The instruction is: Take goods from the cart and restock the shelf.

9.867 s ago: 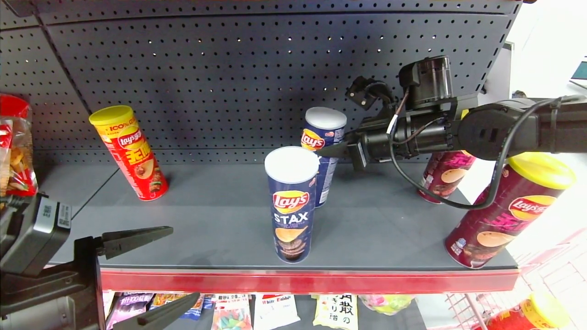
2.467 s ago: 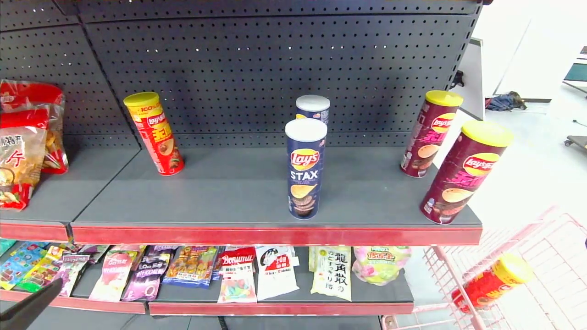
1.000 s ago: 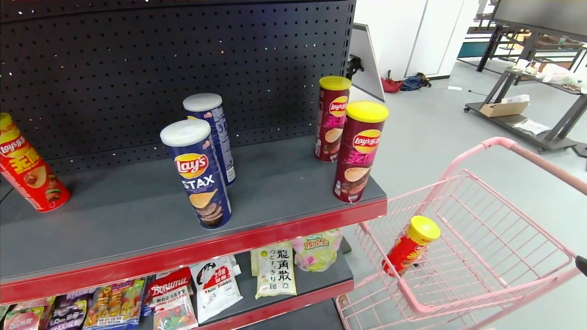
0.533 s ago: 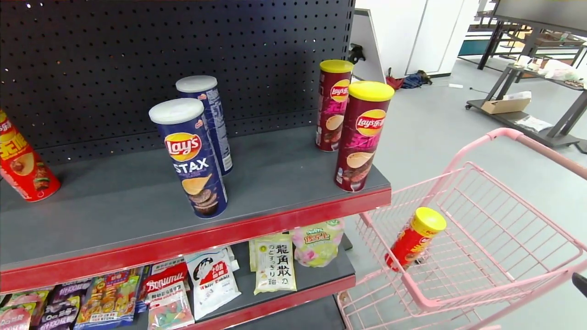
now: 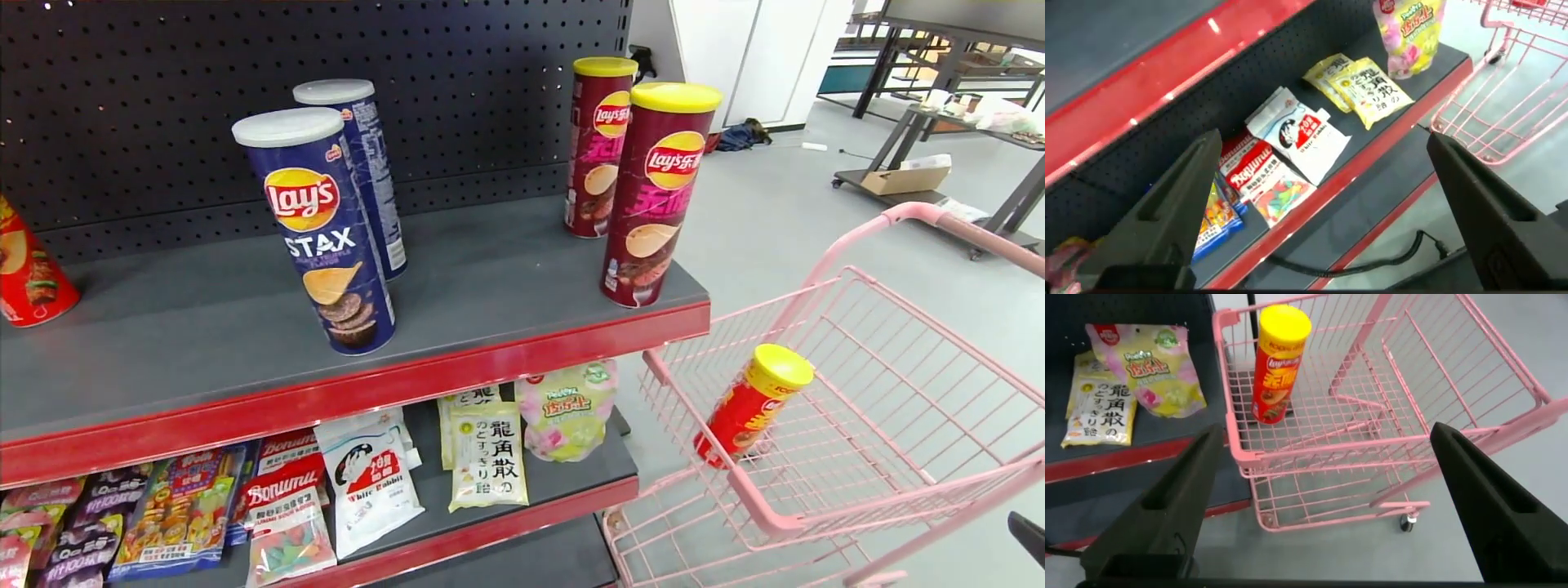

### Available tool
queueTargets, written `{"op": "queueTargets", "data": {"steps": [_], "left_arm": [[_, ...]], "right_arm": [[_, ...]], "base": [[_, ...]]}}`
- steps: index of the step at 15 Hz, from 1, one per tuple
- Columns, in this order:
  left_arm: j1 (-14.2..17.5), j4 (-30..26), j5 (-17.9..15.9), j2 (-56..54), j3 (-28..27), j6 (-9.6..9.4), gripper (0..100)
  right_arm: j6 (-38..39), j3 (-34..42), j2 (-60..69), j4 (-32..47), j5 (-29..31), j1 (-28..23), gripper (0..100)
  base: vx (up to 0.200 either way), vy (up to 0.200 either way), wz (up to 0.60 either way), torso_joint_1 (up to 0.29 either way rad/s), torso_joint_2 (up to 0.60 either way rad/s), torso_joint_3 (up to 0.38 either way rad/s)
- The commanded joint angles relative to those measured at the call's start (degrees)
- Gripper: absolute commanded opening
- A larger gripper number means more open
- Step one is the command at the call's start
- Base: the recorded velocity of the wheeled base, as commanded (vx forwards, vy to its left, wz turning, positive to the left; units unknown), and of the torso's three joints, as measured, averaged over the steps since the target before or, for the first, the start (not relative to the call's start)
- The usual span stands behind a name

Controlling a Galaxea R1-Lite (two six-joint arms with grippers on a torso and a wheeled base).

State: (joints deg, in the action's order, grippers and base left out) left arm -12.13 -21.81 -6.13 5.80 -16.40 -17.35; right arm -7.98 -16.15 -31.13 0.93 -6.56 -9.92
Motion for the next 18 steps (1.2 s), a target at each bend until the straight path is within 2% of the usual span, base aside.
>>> {"op": "queueTargets", "data": {"steps": [1,3,5,7,9,13,18], "left_arm": [[0.0,0.19,-0.28,-0.18,0.49,0.03,100],[0.0,0.19,0.24,-0.44,0.66,0.12,100],[0.09,0.1,2.44,-0.35,1.28,-0.06,100],[0.09,0.1,4.11,-0.44,1.54,-1.2,100],[0.09,0.19,5.6,-0.27,1.89,-3.48,100],[0.09,0.19,6.4,-0.35,2.25,-4.8,100],[0.09,0.28,6.13,-0.35,2.25,-4.8,100]], "right_arm": [[0.07,1.04,0.55,0.13,-0.03,-0.01,100],[0.16,2.09,0.37,-0.31,-0.3,0.34,100],[0.16,2.44,0.64,-0.31,-0.38,0.52,100],[0.16,2.35,0.55,-0.31,-0.3,0.52,100],[0.16,2.53,0.72,-0.31,-0.3,0.52,100],[0.16,2.62,0.64,-0.31,-0.3,0.52,100],[-0.01,2.53,0.2,-0.31,-0.3,0.52,100]], "base": [[0.0,0.0,0.0,-0.056,0.18,0.115],[0.0,0.0,0.0,-0.027,0.09,0.056],[0.0,0.0,0.0,0.0,0.0,0.0],[0.0,0.0,0.0,0.0,0.0,0.0],[0.0,0.0,0.0,0.0,0.0,0.0],[0.0,0.0,0.0,0.0,0.0,0.0],[0.0,-0.2,0.0,-0.002,0.0,0.005]]}}
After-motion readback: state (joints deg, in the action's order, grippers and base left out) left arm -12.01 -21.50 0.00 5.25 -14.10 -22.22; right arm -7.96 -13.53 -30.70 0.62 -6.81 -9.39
